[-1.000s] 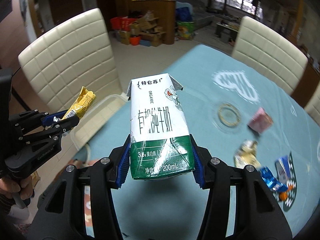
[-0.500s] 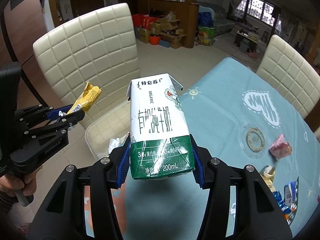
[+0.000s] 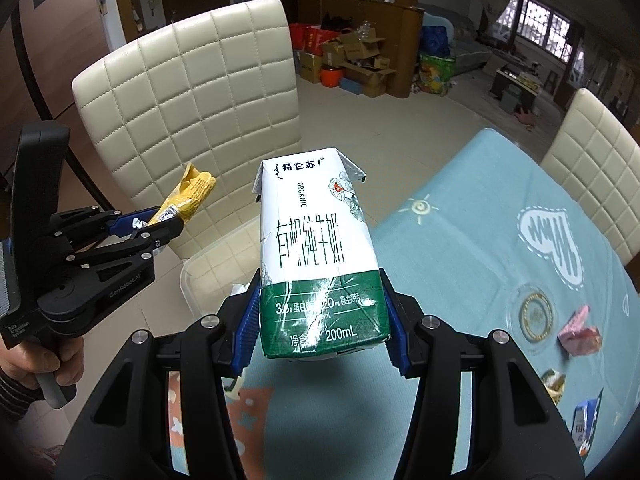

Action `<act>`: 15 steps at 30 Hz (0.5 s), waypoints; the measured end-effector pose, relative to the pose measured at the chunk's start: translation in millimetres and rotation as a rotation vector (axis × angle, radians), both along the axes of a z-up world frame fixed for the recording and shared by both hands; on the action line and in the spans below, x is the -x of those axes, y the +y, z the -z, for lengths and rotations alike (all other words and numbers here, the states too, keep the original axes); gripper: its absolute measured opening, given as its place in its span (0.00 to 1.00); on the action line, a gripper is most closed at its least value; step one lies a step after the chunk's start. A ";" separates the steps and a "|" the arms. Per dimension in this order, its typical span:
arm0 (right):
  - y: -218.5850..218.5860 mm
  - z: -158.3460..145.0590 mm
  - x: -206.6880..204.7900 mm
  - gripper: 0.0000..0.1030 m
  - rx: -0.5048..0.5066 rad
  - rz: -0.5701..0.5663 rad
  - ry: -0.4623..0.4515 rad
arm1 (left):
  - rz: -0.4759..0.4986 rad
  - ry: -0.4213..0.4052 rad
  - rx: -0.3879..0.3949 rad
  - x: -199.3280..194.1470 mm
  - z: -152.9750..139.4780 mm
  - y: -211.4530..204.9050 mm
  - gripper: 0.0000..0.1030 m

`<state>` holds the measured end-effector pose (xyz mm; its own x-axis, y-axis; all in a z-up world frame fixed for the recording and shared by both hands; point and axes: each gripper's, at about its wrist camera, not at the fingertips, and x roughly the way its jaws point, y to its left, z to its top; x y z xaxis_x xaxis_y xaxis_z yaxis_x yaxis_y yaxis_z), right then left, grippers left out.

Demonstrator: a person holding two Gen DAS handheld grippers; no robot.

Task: Collect trash
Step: 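Carry the carton and wrapper to the clear bin and release the carton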

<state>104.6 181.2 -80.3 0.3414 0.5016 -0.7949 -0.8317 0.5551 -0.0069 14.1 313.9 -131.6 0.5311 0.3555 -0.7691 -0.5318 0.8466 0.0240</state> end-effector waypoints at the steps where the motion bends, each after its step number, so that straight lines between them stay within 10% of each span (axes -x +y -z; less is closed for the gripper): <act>1: 2.5 0.5 -0.9 0.53 0.001 -0.004 0.000 | -0.006 0.001 -0.001 -1.7 1.0 2.0 0.24; 15: 39.6 0.9 -20.6 0.53 -0.038 -0.064 0.019 | -0.043 0.039 0.018 -16.3 18.7 20.5 0.24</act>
<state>125.2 220.7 -81.2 0.2926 0.5516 -0.7811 -0.8652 0.5006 0.0294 30.4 334.3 -150.3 0.4855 0.3630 -0.7953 -0.5664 0.8236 0.0301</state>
